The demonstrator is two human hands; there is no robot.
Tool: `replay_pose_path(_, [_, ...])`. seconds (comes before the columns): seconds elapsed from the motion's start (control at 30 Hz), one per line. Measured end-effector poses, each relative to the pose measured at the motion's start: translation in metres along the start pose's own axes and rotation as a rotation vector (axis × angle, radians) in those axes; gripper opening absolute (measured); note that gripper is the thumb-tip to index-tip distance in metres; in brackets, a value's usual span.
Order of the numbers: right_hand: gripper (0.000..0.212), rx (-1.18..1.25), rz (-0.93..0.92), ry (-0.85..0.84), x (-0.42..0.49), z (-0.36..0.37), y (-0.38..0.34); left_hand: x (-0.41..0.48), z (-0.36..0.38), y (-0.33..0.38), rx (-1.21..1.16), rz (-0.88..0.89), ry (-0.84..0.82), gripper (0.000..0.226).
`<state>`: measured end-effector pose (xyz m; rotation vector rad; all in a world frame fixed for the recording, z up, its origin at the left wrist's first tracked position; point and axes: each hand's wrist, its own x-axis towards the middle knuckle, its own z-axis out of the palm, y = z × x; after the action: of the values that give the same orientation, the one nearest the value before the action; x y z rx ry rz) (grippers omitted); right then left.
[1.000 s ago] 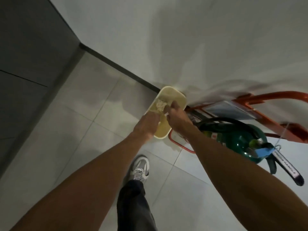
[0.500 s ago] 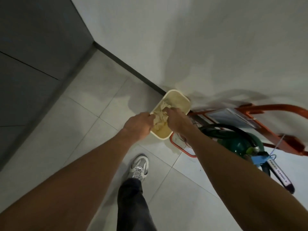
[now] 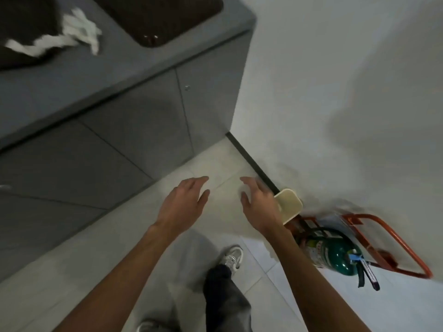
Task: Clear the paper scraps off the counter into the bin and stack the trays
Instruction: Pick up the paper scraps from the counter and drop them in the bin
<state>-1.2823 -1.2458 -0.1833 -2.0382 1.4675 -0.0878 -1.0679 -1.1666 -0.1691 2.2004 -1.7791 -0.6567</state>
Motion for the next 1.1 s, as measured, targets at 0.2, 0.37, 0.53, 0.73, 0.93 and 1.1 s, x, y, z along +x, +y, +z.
replay_pose_path(0.2, [0.038, 0.05, -0.25, 0.073, -0.091, -0.008, -0.18, -0.172, -0.131, -0.063, -0.118, -0.192, 0.273, 0.043])
replay_pose_path(0.37, [0.034, 0.062, -0.435, 0.108, -0.163, 0.005, -0.311, -0.324, -0.212, -0.135, -0.201, -0.373, 0.528, 0.034])
replay_pose_path(0.53, [0.029, 0.115, -0.643, 0.104, -0.209, 0.032, -0.426, -0.455, -0.269, -0.201, -0.226, -0.515, 0.729, 0.027])
replay_pose_path(0.73, [0.023, 0.115, -0.809, -0.038, -0.236, 0.092, -0.538, -0.549, -0.302, -0.275, -0.266, -0.731, 0.895, 0.019])
replay_pose_path(0.93, [0.021, 0.091, -0.941, -0.136, -0.226, 0.172, -0.639, -0.58, -0.325, -0.373, -0.288, -0.846, 0.914, 0.019])
replay_pose_path(1.1, [0.021, 0.071, -1.034, -0.25, -0.203, 0.243, -0.731, -0.576, -0.352, -0.464, -0.282, -0.887, 0.915, 0.018])
